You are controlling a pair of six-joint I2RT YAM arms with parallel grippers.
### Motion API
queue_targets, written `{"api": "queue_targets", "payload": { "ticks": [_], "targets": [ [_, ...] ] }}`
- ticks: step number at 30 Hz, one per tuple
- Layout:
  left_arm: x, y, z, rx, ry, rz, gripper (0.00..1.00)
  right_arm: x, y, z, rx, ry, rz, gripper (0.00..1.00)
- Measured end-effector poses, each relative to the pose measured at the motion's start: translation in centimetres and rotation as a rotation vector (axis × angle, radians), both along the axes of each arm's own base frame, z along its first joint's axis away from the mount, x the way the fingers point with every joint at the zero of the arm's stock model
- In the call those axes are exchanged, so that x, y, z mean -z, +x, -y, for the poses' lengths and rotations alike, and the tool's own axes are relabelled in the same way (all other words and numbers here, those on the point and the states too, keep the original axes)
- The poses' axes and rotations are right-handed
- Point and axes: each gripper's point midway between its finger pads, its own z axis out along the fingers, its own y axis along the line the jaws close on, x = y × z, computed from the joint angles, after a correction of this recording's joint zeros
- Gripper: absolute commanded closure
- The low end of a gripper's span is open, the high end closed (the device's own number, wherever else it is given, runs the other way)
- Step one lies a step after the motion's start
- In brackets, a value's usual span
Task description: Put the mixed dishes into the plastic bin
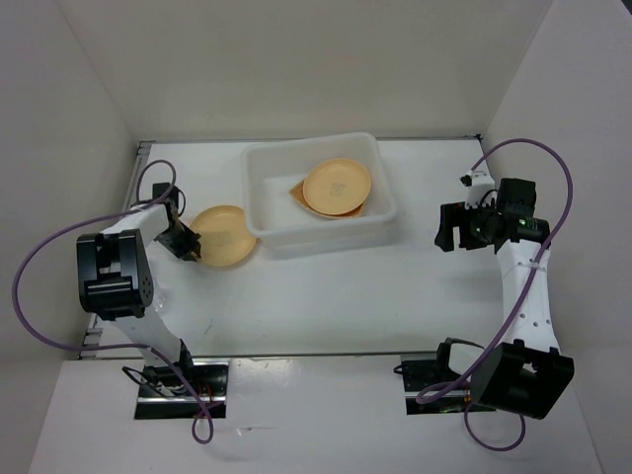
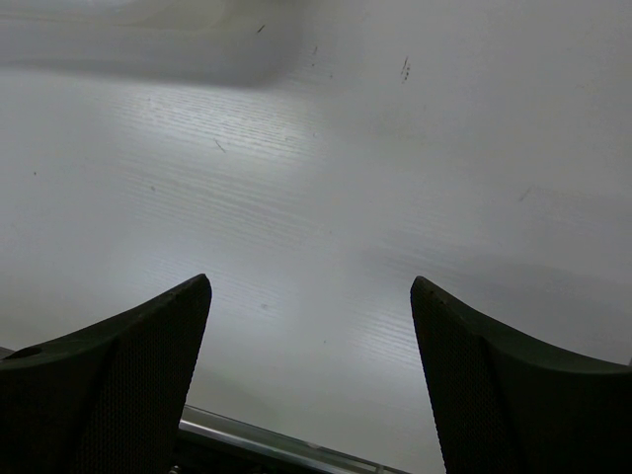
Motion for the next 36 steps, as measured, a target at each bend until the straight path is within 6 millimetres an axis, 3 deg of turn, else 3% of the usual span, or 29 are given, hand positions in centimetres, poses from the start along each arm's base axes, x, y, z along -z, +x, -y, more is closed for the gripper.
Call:
{"api": "queue_targets", "payload": {
  "ticks": [1,8,12,15,20,23,25,28,33,36],
  "targets": [
    [-0.2,0.4,0.0,-0.003,-0.008,0.016,1.0,0.0,0.0,0.0,0.0,0.0,0.0,0.13],
    [-1.6,2.3,0.0,0.0,-0.024,0.062,1.0,0.0,0.0,0.1,0.005,0.0,0.0,0.13],
    [-4.2,3.0,-0.8,-0.041,0.022,0.078,1.0,0.0,0.0,0.1,0.005,0.0,0.0,0.13],
    [-8.7,4.0,-2.6,-0.101,0.109,0.152,1.0,0.0,0.0,0.1,0.005,0.0,0.0,0.13],
    [-18.3,6.1,-5.4,-0.217,0.211,0.356,1.0,0.0,0.0,0.1,0.005,0.0,0.0,0.13],
    [-22.1,6.9,-5.7,-0.255,0.215,0.452,1.0,0.0,0.0,0.1,0.005,0.0,0.0,0.13],
    [-23.4,7.9,-4.5,-0.232,0.158,0.513,1.0,0.0,0.0,0.1,0.005,0.0,0.0,0.13],
    [-25.0,10.3,-0.2,-0.117,0.026,0.618,1.0,0.0,0.0,0.1,0.005,0.0,0.0,0.13],
    [-26.9,14.8,11.2,0.187,-0.157,0.702,1.0,-0.1,0.0,0.1,0.005,-0.001,0.003,0.13],
    [-26.6,16.5,17.6,0.342,-0.215,0.719,1.0,-0.2,0.0,0.1,0.005,-0.002,0.007,0.13]
  ]
}}
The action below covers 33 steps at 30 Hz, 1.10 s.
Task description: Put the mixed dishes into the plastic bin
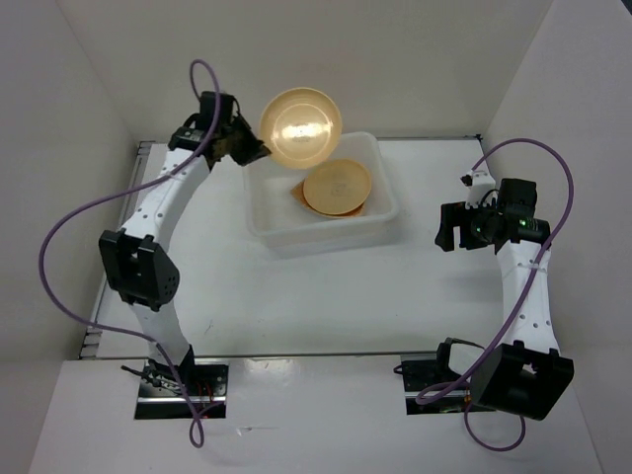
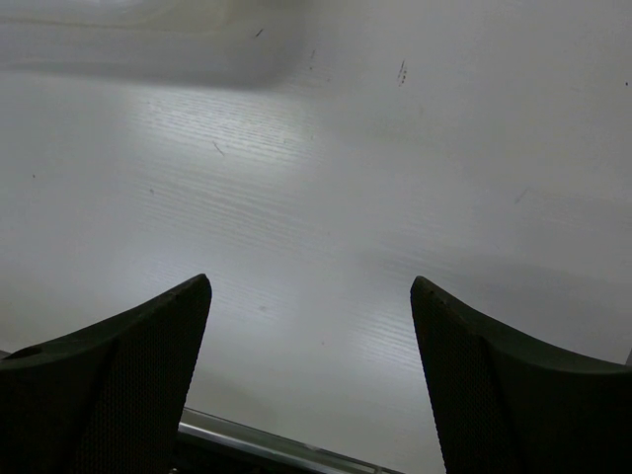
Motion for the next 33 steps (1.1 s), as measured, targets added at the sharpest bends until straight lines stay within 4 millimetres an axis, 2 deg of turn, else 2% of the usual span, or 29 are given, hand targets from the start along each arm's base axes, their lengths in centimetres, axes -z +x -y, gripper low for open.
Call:
{"api": "queue_targets", "payload": {
  "ticks": [3,5,8,11,16,20,24,28,32,33],
  "targets": [
    [1.9,-0.1,4.9,0.112,0.002,-0.03,1.0,0.0,0.1,0.0,0.0,-0.001,0.003,0.13],
    [3.5,-0.1,7.4,0.173,0.009,-0.059,1.0,-0.1,0.1,0.0,0.0,-0.002,0.004,0.13],
    [6.2,0.4,10.2,0.225,0.022,-0.103,1.0,-0.1,0.1,0.0,0.0,-0.002,0.005,0.13],
    [9.8,0.2,11.9,0.253,0.042,-0.172,1.0,-0.1,0.1,0.0,0.0,-0.002,0.005,0.13],
    [15.1,-0.3,12.7,0.263,0.079,-0.285,1.0,-0.2,0.0,-0.1,-0.002,-0.004,0.011,0.13],
    [17.7,-0.2,13.0,0.264,0.096,-0.34,1.0,-0.3,0.0,-0.2,-0.006,-0.004,0.014,0.13],
    [18.7,0.8,13.2,0.25,0.116,-0.347,1.0,-0.3,0.0,-0.3,-0.012,-0.005,0.015,0.13],
    [18.9,1.5,13.3,0.241,0.126,-0.342,0.97,-0.3,0.0,-0.4,-0.015,-0.005,0.015,0.13],
    [19.3,2.0,13.4,0.234,0.133,-0.346,0.85,-0.3,0.0,-0.6,-0.023,-0.005,0.015,0.13],
    [19.5,2.1,13.3,0.231,0.137,-0.35,0.77,-0.3,0.0,-0.7,-0.024,-0.005,0.015,0.13]
  ]
}}
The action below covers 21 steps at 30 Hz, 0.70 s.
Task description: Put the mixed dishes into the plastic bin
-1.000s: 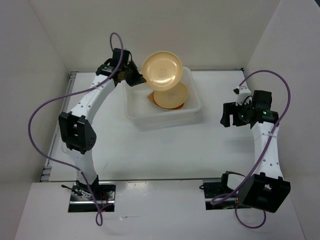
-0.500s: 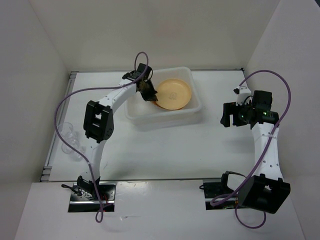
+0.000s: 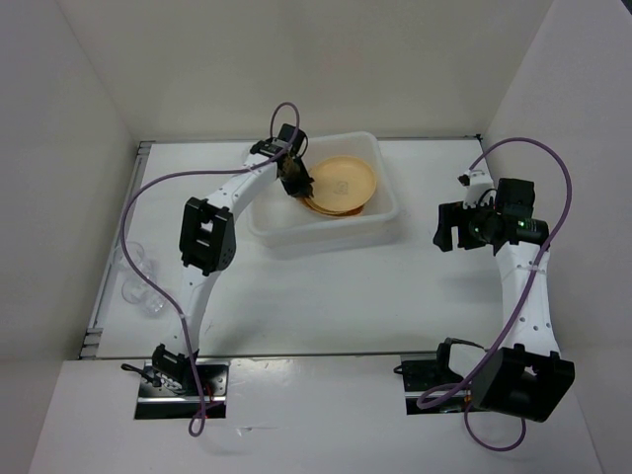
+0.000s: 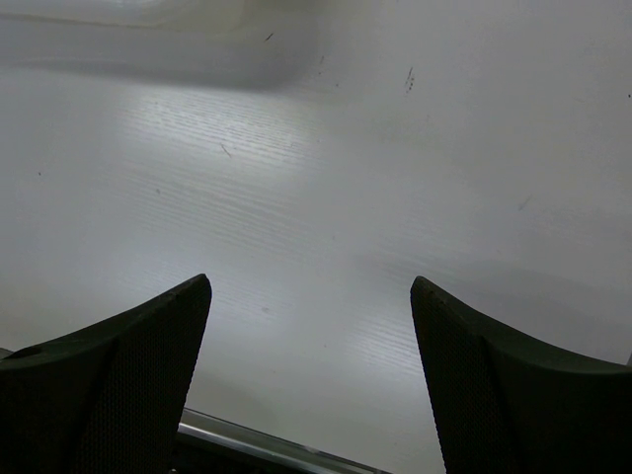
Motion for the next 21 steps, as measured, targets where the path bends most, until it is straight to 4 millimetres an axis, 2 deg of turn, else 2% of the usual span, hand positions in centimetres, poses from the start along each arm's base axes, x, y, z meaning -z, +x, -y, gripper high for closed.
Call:
{"api": "queue_targets", "payload": {
  "ticks": [3,5,7,8,9,11,12,14,16,17,19,21],
  "targets": [
    [0.4,-0.1,-0.6,-0.011,0.033,-0.009,0.66,0.0,0.0,-0.2,-0.006,0.0,0.0,0.13],
    [0.3,0.0,-1.5,-0.034,0.071,-0.003,0.54,0.0,0.0,-0.2,-0.008,0.0,0.0,0.13],
    [-0.5,0.2,-2.5,-0.057,0.11,0.018,0.19,0.0,0.0,-0.2,-0.008,0.0,0.0,0.13],
    [-1.3,0.3,-3.0,-0.068,0.121,0.035,0.07,0.0,0.0,-0.2,-0.008,0.0,0.0,0.13],
    [-2.5,0.5,-3.8,-0.076,0.136,0.058,0.01,0.0,0.0,-0.2,-0.008,0.0,0.0,0.13],
    [-5.9,0.8,-5.5,-0.103,0.163,0.113,0.01,0.0,0.0,-0.2,-0.008,0.0,0.0,0.13],
    [-8.4,1.5,-6.6,-0.123,0.181,0.161,0.01,0.0,0.0,-0.2,-0.008,0.0,0.0,0.13],
    [-14.3,2.6,-8.6,-0.16,0.223,0.293,0.0,0.2,-0.1,-0.3,-0.009,0.001,-0.004,0.13],
    [-20.7,2.4,-12.4,-0.246,0.275,0.419,0.0,0.5,-0.2,-0.3,-0.009,0.003,-0.011,0.13],
    [-22.7,1.2,-14.1,-0.27,0.297,0.441,0.0,0.5,-0.2,-0.3,-0.009,0.003,-0.013,0.13],
    [-25.4,-2.6,-18.8,-0.339,0.335,0.43,0.0,0.5,-0.2,-0.3,-0.008,0.003,-0.011,0.13],
    [-25.1,-6.2,-24.5,-0.444,0.386,0.382,0.0,0.4,-0.2,-0.3,-0.009,0.003,-0.007,0.13]
  ]
}}
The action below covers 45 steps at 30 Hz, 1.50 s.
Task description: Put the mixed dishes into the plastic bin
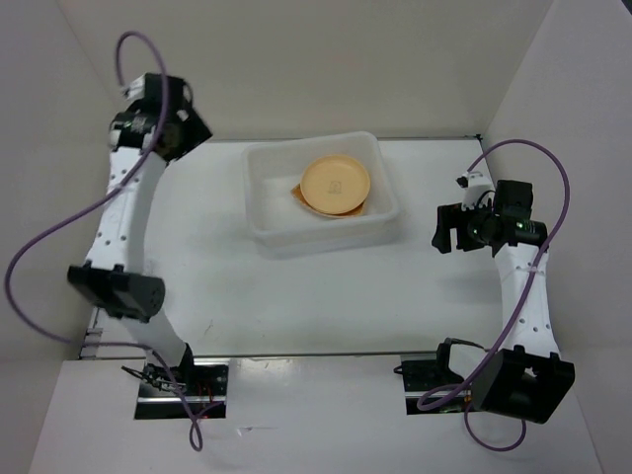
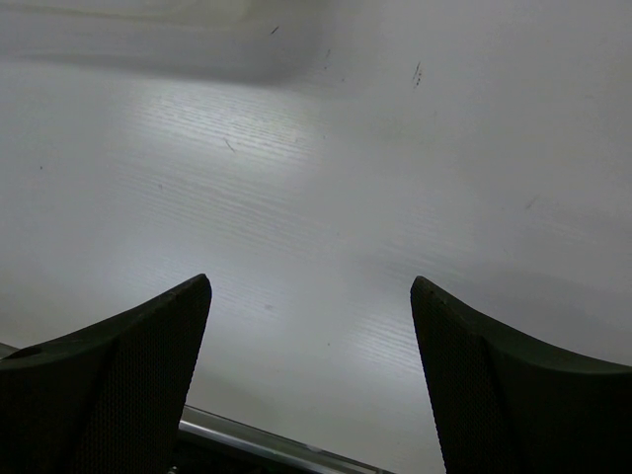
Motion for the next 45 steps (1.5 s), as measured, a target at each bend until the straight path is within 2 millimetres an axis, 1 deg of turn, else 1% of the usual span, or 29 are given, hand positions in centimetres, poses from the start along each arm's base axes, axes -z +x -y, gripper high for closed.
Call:
{"api": "queue_targets", "payload": {
  "ticks": [1,2,3,4,5,6,9,10,12,15,19,21,24,27,29,30,31,32,33,34,35,36,37,42,44,45],
  "targets": [
    [1.0,-2.4,-3.4,-0.078,0.017,-0.036,0.0,0.0,0.0,0.0,0.0,0.0,0.002,0.13],
    [2.5,-4.4,-6.1,-0.139,0.029,-0.081,0.0,-0.1,0.0,0.0,-0.001,-0.001,0.005,0.13],
    [4.4,-6.4,-8.8,-0.205,0.042,-0.134,0.0,-0.1,0.0,0.0,-0.001,-0.001,0.006,0.13],
    [6.6,-8.1,-10.8,-0.249,0.052,-0.19,0.0,-0.1,0.0,0.0,-0.001,-0.001,0.007,0.13],
    [8.9,-9.7,-12.2,-0.28,0.057,-0.256,0.0,-0.1,0.0,0.0,-0.001,-0.001,0.007,0.13],
    [11.1,-10.9,-13.1,-0.286,0.059,-0.328,0.0,-0.1,0.0,0.0,-0.001,-0.001,0.006,0.13],
    [16.3,-12.8,-14.4,-0.293,0.038,-0.48,0.01,-0.1,0.1,0.0,-0.001,-0.001,0.006,0.13],
    [17.6,-13.2,-14.7,-0.291,0.025,-0.516,0.01,-0.1,0.1,0.0,-0.001,-0.001,0.005,0.13],
    [19.0,-13.6,-15.3,-0.296,0.004,-0.541,0.01,0.0,0.1,0.0,-0.001,0.0,0.002,0.13],
    [19.5,-13.9,-16.6,-0.318,-0.017,-0.538,0.01,0.3,0.2,0.0,-0.001,0.003,-0.009,0.13],
    [19.8,-13.9,-18.3,-0.347,-0.016,-0.52,0.01,0.6,0.3,0.1,-0.001,0.005,-0.021,0.13],
    [20.4,-13.8,-18.9,-0.355,-0.015,-0.519,0.01,0.7,0.3,0.1,-0.001,0.006,-0.023,0.13],
    [22.0,-13.9,-19.3,-0.351,-0.016,-0.55,0.01,0.7,0.3,0.1,-0.001,0.006,-0.023,0.13],
    [23.9,-14.1,-19.0,-0.337,-0.036,-0.591,0.01,0.7,0.3,0.2,0.004,0.006,-0.023,0.13],
    [25.1,-14.3,-18.6,-0.325,-0.054,-0.613,0.05,0.7,0.3,0.3,0.009,0.006,-0.023,0.13],
    [25.5,-14.3,-18.5,-0.319,-0.063,-0.621,0.08,0.7,0.3,0.4,0.013,0.006,-0.023,0.13],
    [25.9,-14.2,-18.4,-0.314,-0.069,-0.623,0.14,0.7,0.3,0.5,0.016,0.006,-0.023,0.13],
    [26.2,-14.1,-18.3,-0.306,-0.076,-0.625,0.28,0.7,0.3,0.7,0.02,0.006,-0.023,0.13],
    [26.5,-13.9,-18.1,-0.3,-0.084,-0.624,0.4,0.7,0.3,0.7,0.024,0.006,-0.023,0.13],
    [26.8,-13.8,-18.0,-0.288,-0.088,-0.624,0.55,0.7,0.3,0.8,0.026,0.006,-0.023,0.13],
    [27.0,-13.7,-18.0,-0.275,-0.09,-0.626,0.85,0.7,0.3,0.9,0.028,0.006,-0.023,0.13],
    [27.0,-13.6,-18.0,-0.274,-0.09,-0.623,0.97,0.6,0.3,0.9,0.03,0.007,-0.022,0.13],
    [27.0,-13.5,-18.0,-0.268,-0.088,-0.621,1.0,0.6,0.3,1.0,0.032,0.007,-0.023,0.13],
    [26.8,-13.1,-17.9,-0.269,-0.114,-0.597,1.0,0.7,0.3,1.0,0.035,0.007,-0.023,0.13],
    [25.8,-12.3,-17.7,-0.277,-0.148,-0.547,1.0,0.7,0.3,1.0,0.035,0.007,-0.023,0.13],
    [24.7,-11.7,-17.6,-0.274,-0.166,-0.503,1.0,0.7,0.3,1.0,0.035,0.006,-0.022,0.13]
  ]
}}
